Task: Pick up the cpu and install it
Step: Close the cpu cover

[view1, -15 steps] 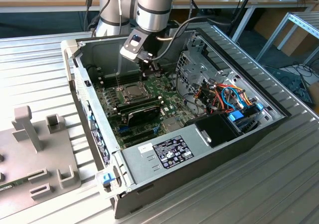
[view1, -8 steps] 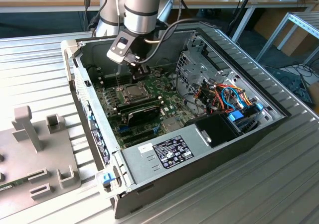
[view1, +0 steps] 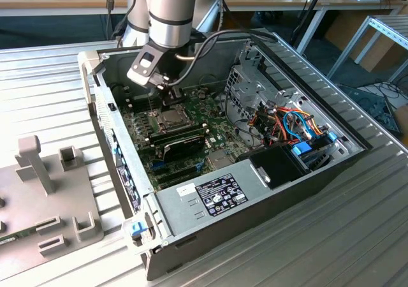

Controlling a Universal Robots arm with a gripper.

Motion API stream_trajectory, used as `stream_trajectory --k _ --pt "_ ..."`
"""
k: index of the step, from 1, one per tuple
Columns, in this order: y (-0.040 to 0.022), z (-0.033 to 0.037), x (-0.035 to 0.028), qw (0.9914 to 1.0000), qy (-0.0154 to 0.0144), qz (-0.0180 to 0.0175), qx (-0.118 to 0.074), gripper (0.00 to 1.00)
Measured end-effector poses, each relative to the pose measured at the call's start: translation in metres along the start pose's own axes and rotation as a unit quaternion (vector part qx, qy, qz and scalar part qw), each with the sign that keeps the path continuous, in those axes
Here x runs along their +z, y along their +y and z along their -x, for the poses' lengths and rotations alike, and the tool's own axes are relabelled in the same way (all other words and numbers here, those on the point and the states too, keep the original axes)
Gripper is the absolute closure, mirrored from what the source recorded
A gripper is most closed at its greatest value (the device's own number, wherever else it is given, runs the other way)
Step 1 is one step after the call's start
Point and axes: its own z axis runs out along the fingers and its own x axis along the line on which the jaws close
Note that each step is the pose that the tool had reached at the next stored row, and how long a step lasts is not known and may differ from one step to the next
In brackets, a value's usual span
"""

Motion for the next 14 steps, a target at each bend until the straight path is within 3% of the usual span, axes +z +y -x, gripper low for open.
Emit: stream_trajectory --k 6,14 --pt "-0.0033 -0.0004 0.011 1.0 -0.0015 -0.0001 0.0 0.89" --pt "-0.0065 -0.0007 0.0179 1.0 -0.0017 -0.0002 0.0 0.89"
